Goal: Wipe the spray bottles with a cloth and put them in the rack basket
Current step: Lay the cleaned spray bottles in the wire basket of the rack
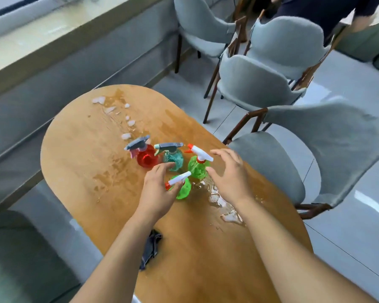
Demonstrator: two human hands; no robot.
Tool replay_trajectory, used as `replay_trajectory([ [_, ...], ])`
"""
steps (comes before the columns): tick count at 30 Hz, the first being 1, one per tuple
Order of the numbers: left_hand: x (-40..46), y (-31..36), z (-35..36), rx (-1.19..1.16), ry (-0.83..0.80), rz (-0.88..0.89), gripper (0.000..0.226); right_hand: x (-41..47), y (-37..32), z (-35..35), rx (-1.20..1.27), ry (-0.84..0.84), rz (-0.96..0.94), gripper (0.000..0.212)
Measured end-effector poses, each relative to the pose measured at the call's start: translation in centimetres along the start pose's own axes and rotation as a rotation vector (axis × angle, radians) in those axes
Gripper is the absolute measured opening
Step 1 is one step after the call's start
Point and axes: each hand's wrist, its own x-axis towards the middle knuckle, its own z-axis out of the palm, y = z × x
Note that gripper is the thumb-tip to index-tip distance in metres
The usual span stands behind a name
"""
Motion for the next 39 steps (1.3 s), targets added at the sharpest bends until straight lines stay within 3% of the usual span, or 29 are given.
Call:
replay_trajectory([
  [5,2.7,-1.1,2.5,0.028,-0.113,-0.062,0.048,5.4,1.0,3.3,-0.093,-0.136,0.080,0.053],
  [8,2.9,-1.4,3.4,0.042,-0.133,-0.073,0.039,6.0,1.2,4.9,-0.129,-0.208,0.095,0.038],
  [11,2.6,-1.4,3.5,0.009,-0.132,-0.071,0.034,5.6,1.1,5.5,-0.125,-0.182,0.119,0.019],
  [19,-0.5,1.4,2.9,-0.011,-0.189,-0.012,0.038,0.5,0.5,0.3,0.020,-0.024,0.221,0.007],
  [27,-6.8,9.4,4.1,-0.078,-0.359,0.218,0.045,-13.7,3.0,-11.0,0.010,0.230,0.406,0.005],
  [39,-22.7,24.3,16.7,-0.045,-0.881,0.680,0.040,-43.3,9.7,-22.6,0.071,0.705,0.850,0.009],
])
